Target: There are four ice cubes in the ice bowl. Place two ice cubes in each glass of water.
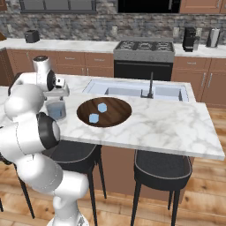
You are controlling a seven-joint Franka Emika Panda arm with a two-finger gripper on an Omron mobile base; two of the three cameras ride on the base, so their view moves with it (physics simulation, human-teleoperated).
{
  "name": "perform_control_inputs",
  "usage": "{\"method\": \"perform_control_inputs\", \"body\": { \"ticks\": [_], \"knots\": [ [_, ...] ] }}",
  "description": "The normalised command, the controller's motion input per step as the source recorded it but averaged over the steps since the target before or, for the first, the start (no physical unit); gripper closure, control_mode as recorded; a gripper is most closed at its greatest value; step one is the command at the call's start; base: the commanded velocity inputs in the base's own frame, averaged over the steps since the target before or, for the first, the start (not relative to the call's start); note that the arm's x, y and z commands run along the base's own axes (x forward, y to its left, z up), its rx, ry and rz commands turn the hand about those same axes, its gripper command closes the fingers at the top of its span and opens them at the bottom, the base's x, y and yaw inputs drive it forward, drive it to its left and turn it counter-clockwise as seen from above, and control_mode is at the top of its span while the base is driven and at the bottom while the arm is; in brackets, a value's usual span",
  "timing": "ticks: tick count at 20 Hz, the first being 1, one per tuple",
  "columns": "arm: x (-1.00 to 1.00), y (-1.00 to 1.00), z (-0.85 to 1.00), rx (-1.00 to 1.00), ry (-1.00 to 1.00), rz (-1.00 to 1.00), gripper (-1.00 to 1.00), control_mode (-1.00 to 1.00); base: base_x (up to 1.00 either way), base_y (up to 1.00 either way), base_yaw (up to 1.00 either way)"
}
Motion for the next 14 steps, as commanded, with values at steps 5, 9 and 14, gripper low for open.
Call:
{"method": "perform_control_inputs", "body": {
  "ticks": [5, 9, 14],
  "knots": [
    [-0.58, -0.96, 0.06, 0.07, 0.0, -0.01, -1.0, -1.0, 0.0, 0.0, 0.0],
    [-0.37, -1.0, 0.01, 0.11, 0.03, -0.07, -1.0, -1.0, 0.0, 0.0, 0.0],
    [0.02, -1.0, 0.0, 0.05, 0.09, -0.12, -1.0, -1.0, 0.0, 0.0, 0.0]
  ]
}}
